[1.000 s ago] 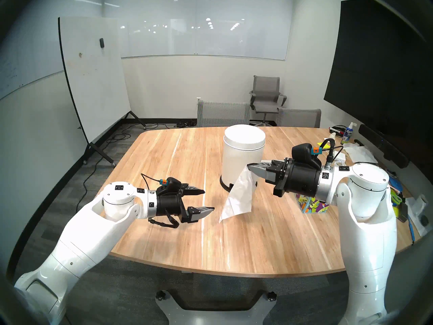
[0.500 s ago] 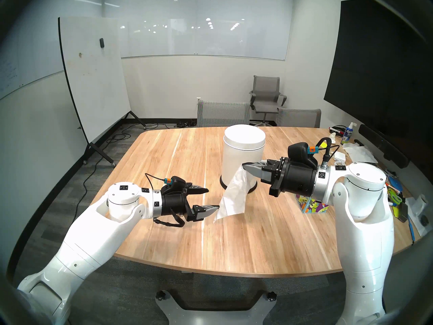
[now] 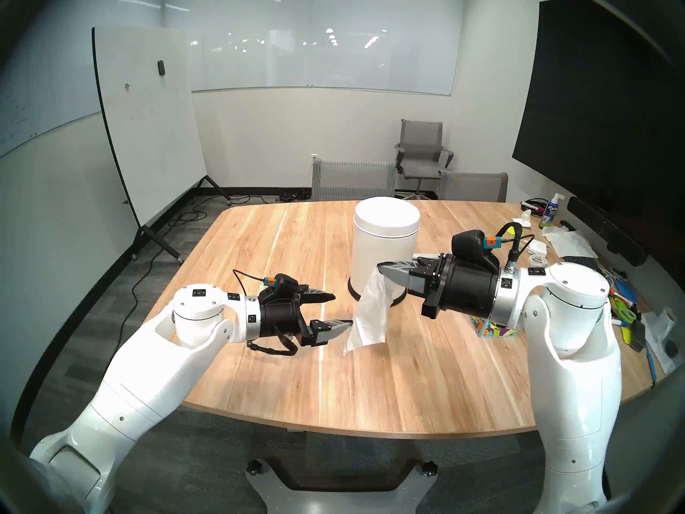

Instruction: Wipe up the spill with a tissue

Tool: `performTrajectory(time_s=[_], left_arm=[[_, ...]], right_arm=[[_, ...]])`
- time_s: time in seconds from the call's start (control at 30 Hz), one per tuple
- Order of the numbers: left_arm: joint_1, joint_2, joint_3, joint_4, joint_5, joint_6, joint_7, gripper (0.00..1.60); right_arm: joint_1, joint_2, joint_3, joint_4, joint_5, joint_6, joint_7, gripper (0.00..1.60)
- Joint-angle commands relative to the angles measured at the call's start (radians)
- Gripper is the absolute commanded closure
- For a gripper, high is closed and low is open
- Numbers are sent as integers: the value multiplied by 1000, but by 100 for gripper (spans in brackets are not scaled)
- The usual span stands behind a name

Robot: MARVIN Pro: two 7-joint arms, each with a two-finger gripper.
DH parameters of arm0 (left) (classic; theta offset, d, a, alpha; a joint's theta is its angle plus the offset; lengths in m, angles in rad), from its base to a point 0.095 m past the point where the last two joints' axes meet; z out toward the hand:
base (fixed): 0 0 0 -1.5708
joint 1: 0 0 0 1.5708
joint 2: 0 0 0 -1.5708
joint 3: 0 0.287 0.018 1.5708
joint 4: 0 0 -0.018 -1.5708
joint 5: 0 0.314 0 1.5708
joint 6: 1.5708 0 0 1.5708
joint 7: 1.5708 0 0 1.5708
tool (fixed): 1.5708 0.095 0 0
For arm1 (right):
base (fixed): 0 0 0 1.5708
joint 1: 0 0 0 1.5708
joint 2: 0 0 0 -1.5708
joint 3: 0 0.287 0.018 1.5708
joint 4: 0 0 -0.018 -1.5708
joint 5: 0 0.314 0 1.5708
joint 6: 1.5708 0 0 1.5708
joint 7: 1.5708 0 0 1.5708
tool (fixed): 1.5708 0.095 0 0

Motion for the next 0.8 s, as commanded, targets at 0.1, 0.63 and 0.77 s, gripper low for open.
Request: performTrajectory(time_s=[0.1,0.63,0.77], left_arm=[[20,4,-3,-35,-4,-14,-14,0],[40,1,-9,-32,-2,-23,-25,160],[46,-1,-13,-31,-4,-28,-24,160]], right_arm=[[4,-4,4,-21,13,-3,8,160],[-3,-9,4,-17,19,-15,12,160],[-5,-12,4,-19,21,-16,13,160]])
